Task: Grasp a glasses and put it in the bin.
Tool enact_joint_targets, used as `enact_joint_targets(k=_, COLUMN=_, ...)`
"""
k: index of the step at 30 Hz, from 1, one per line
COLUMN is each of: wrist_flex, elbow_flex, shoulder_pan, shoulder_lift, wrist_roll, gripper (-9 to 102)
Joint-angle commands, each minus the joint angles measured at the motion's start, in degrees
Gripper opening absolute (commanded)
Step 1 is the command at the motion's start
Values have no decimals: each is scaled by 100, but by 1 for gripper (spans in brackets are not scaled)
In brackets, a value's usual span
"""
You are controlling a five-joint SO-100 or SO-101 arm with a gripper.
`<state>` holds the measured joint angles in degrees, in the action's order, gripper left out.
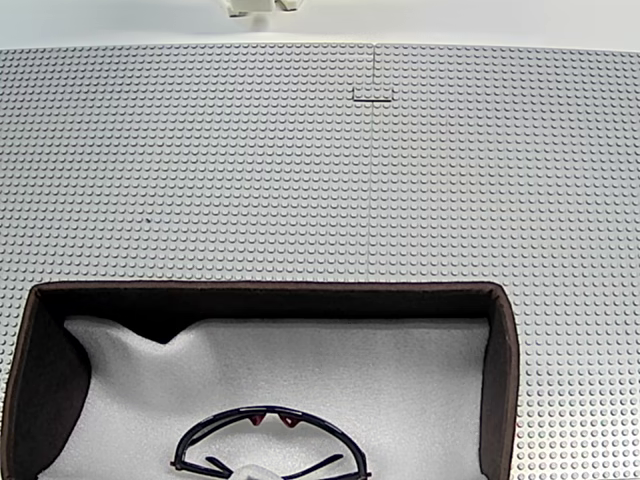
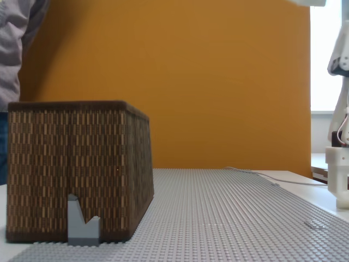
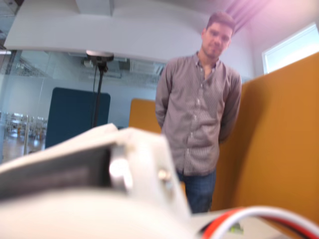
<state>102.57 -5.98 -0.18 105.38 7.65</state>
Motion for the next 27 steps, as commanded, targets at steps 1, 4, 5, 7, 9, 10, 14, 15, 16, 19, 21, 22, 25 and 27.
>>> enact_joint_targets(k=1, wrist_flex=141, elbow_flex=-88, shoulder_pan=26, shoulder_lift=580, wrist_roll=202, gripper=21)
enact_joint_targets(k=4, wrist_flex=114, elbow_flex=-18, shoulder_pan=18, shoulder_lift=870, wrist_roll=334, gripper=21)
enact_joint_targets(k=5, wrist_flex=88, elbow_flex=44, shoulder_pan=9, shoulder_lift=958, wrist_roll=360, gripper=21)
enact_joint_targets(k=7, wrist_flex=35, elbow_flex=290, shoulder_pan=0, shoulder_lift=1178, wrist_roll=431, gripper=21)
enact_joint_targets(k=9, wrist_flex=-290, elbow_flex=1055, shoulder_pan=0, shoulder_lift=1608, wrist_roll=422, gripper=21)
enact_joint_targets(k=10, wrist_flex=-510, elbow_flex=1494, shoulder_pan=26, shoulder_lift=1828, wrist_roll=457, gripper=21)
enact_joint_targets(k=14, wrist_flex=-1731, elbow_flex=3322, shoulder_pan=185, shoulder_lift=2628, wrist_roll=378, gripper=20)
enact_joint_targets(k=15, wrist_flex=-1986, elbow_flex=3691, shoulder_pan=229, shoulder_lift=2769, wrist_roll=343, gripper=20)
enact_joint_targets(k=16, wrist_flex=-2303, elbow_flex=4210, shoulder_pan=281, shoulder_lift=2971, wrist_roll=325, gripper=20)
enact_joint_targets(k=19, wrist_flex=-3032, elbow_flex=5555, shoulder_pan=299, shoulder_lift=3410, wrist_roll=272, gripper=20)
enact_joint_targets(k=21, wrist_flex=-3480, elbow_flex=6557, shoulder_pan=264, shoulder_lift=3595, wrist_roll=246, gripper=20)
enact_joint_targets(k=22, wrist_flex=-3639, elbow_flex=6873, shoulder_pan=272, shoulder_lift=3674, wrist_roll=237, gripper=20)
enact_joint_targets(k=25, wrist_flex=-4184, elbow_flex=7989, shoulder_pan=62, shoulder_lift=4025, wrist_roll=316, gripper=20)
enact_joint_targets(k=27, wrist_flex=-4157, elbow_flex=8174, shoulder_pan=18, shoulder_lift=3911, wrist_roll=281, gripper=19)
